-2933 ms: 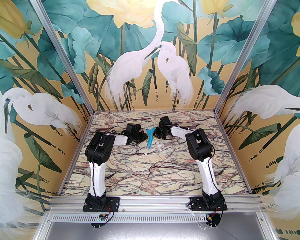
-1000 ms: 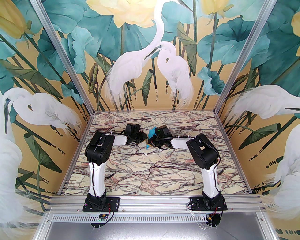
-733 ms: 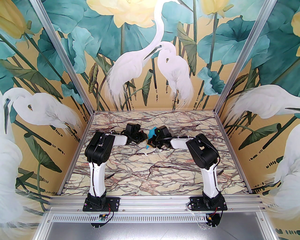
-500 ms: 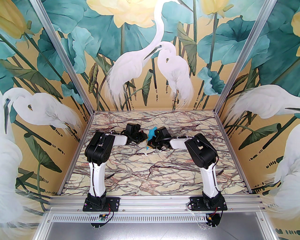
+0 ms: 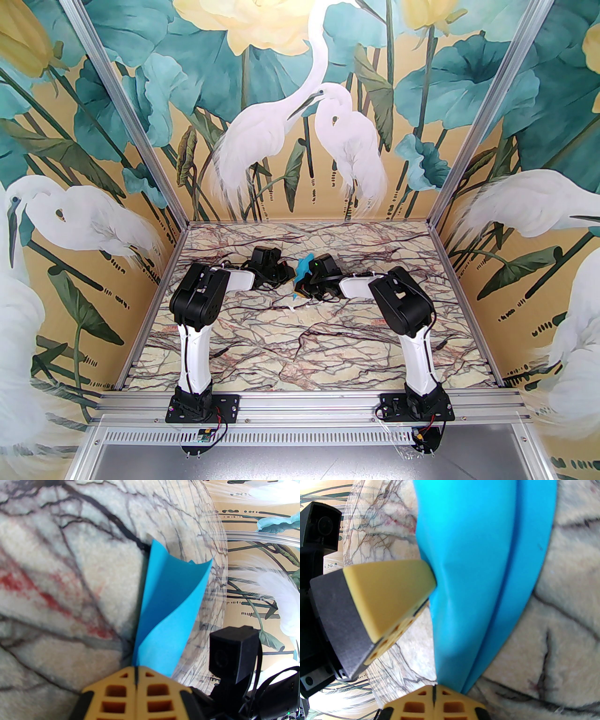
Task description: Fold a paper plane with a square sheet of paper (fold left side to right side)
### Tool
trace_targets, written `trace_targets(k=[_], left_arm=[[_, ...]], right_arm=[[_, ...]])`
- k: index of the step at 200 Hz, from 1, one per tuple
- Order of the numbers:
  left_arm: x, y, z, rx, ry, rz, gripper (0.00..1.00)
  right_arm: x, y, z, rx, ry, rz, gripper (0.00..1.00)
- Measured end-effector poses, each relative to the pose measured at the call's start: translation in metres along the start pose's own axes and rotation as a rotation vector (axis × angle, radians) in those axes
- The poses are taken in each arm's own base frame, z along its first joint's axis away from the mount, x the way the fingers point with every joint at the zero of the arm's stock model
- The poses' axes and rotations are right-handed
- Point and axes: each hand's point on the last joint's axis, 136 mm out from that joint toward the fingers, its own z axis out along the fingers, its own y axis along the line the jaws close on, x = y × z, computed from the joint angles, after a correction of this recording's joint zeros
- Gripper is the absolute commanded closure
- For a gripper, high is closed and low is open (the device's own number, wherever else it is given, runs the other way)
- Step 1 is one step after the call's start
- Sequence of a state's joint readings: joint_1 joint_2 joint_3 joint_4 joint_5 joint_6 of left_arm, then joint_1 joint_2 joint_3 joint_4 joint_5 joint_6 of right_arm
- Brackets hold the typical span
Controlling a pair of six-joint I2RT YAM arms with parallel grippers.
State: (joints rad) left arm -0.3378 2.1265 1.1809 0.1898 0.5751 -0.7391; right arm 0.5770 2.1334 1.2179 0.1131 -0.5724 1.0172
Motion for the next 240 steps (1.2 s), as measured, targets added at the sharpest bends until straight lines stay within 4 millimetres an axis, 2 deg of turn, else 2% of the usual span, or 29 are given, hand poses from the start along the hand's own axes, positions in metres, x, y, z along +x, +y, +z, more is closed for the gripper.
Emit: trace_targets(k=[114,240], left_arm=[[0.0,0.0,0.001,-0.001,0.002,-0.001,1.0],[-0.001,0.001,0.002,-0.022,0.009,-0.012,1.0]], right_arm=[[-0.004,-0.005,0.002,0.068,0.013,-0.007,1.0],[0.007,0.001,0.002,0.02,0.018,-0.02,1.0]])
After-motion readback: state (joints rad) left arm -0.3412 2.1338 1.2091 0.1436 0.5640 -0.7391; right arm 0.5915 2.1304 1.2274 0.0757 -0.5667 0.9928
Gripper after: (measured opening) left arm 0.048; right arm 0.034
